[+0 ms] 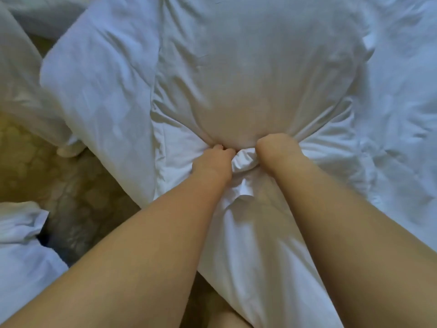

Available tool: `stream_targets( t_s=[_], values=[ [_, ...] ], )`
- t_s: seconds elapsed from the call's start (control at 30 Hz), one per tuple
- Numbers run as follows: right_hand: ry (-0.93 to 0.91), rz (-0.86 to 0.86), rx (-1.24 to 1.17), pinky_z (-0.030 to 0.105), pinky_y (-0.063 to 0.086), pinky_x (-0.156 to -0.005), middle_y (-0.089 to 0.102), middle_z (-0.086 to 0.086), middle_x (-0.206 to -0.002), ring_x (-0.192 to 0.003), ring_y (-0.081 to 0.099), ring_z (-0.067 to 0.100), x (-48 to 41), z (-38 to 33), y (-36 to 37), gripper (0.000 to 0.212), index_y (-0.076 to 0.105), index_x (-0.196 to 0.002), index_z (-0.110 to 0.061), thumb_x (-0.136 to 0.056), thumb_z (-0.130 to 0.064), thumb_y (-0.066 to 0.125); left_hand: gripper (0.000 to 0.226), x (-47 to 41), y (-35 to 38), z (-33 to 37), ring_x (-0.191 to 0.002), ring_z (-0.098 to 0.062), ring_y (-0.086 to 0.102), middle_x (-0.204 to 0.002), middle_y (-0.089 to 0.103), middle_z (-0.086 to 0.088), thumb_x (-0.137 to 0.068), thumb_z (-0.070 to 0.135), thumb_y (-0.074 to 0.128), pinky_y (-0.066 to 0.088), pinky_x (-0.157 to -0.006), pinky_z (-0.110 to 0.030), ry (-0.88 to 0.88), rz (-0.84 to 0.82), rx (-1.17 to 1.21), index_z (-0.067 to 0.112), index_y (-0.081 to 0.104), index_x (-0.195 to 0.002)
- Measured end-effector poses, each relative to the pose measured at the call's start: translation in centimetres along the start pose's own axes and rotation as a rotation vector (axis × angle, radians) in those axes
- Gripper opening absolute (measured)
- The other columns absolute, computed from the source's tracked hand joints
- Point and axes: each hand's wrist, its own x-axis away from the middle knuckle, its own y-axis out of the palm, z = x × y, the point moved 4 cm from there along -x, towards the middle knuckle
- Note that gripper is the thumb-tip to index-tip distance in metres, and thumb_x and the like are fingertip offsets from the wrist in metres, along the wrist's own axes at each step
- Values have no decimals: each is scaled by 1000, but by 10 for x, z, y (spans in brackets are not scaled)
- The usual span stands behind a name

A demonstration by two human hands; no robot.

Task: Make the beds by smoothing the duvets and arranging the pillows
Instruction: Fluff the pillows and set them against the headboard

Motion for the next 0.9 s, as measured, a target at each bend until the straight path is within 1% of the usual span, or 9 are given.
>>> stream_targets(
  t_s=[0.07,0.17,0.27,0.4,0.47,0.53,0.6,0.77,0.9],
  values=[
    [-6,-36,-10,36,45,-91,60,14,-125,-116,57,32,13,-2,-1,31,61,-119,-3,-93,-3,44,36,13,-2,-3,-124,-32,45,-131,44,-8,-95,23,46,42,-97,-42,43,-9,-21,26,50,-131],
    [-19,-78,4,34,45,-92,59,12,-127,-116,57,30,40,-14,-7,30,60,-120,-3,-93,-6,48,41,37,-4,-4,-127,-31,46,-137,46,-8,-95,19,47,40,-98,-39,100,-63,-162,23,47,-136],
    [-25,-51,23,36,44,-95,57,13,-130,-119,55,31,70,-31,-10,31,59,-122,-4,-92,-6,49,44,71,-6,-3,-130,-29,45,-142,43,-6,-97,18,46,38,-102,-38,109,-57,-222,23,44,-141],
    [-11,-14,35,31,44,-82,62,14,-123,-111,60,31,116,-65,1,26,63,-114,-4,-91,-8,53,46,128,4,-20,-125,-30,48,-135,45,-8,-93,8,47,42,-97,-39,170,18,-264,22,44,-137],
    [-16,-25,22,28,38,-75,64,14,-117,-104,61,31,145,-94,19,24,65,-110,-3,-90,-12,55,43,164,27,-38,-121,-29,50,-131,47,-8,-92,5,47,43,-92,-37,172,21,-250,21,47,-132],
    [-31,-44,13,27,37,-74,65,15,-114,-96,60,32,179,-126,48,23,65,-108,-3,-90,-13,55,40,204,60,-55,-115,-29,53,-126,49,-7,-91,4,47,44,-85,-35,174,32,-240,20,50,-127],
    [-31,-65,-8,29,40,-78,64,15,-116,-103,61,32,214,-157,81,24,63,-110,-3,-90,-13,54,35,247,96,-67,-111,-29,53,-122,49,-7,-91,5,49,44,-83,-35,185,39,-240,19,51,-123],
    [-41,-179,-23,32,45,-86,63,14,-117,-107,60,31,307,-225,160,27,63,-112,-5,-88,-17,58,45,350,189,-86,-119,-31,51,-129,47,-8,-90,5,56,46,-96,-39,216,-75,-267,20,48,-132],
    [-27,-178,-42,31,44,-86,62,10,-109,-102,60,28,354,-252,181,22,62,-111,-6,-91,-12,53,43,399,209,-96,-119,-30,49,-130,46,-8,-91,5,53,45,-98,-41,195,-77,-234,17,47,-133]
  ],
)
